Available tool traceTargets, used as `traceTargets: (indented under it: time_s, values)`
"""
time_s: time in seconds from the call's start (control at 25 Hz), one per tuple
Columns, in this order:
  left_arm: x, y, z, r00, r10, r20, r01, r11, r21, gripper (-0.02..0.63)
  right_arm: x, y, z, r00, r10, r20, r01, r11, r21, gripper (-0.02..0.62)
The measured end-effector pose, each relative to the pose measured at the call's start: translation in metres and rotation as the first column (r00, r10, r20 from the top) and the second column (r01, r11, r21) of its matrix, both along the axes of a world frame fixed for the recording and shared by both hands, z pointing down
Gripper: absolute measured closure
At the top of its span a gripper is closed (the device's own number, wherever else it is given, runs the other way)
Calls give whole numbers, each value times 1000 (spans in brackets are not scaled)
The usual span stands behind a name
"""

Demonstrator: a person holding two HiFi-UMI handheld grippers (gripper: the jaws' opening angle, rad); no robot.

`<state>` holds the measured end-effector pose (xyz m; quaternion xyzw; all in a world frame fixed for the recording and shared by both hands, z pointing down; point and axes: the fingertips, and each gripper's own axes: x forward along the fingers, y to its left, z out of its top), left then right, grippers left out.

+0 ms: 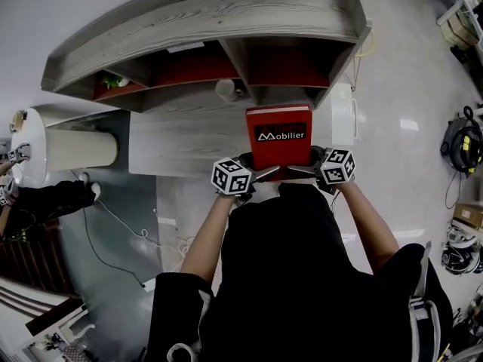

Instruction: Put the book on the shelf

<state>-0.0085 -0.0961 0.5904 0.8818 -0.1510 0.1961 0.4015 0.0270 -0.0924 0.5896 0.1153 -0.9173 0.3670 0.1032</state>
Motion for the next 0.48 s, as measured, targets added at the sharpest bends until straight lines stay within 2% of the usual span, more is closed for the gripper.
traceTargets:
  time_s: [0.24, 0.48]
  values:
    - [11, -22, 27, 998, 7, 63, -7, 1000, -2, 334, 14, -24, 27, 998, -17, -59, 18, 1000, 13, 350]
    - [22, -41, 55, 992, 47, 118, -45, 999, -12, 321, 28, -42, 53, 987, -11, -159, 17, 999, 38, 345]
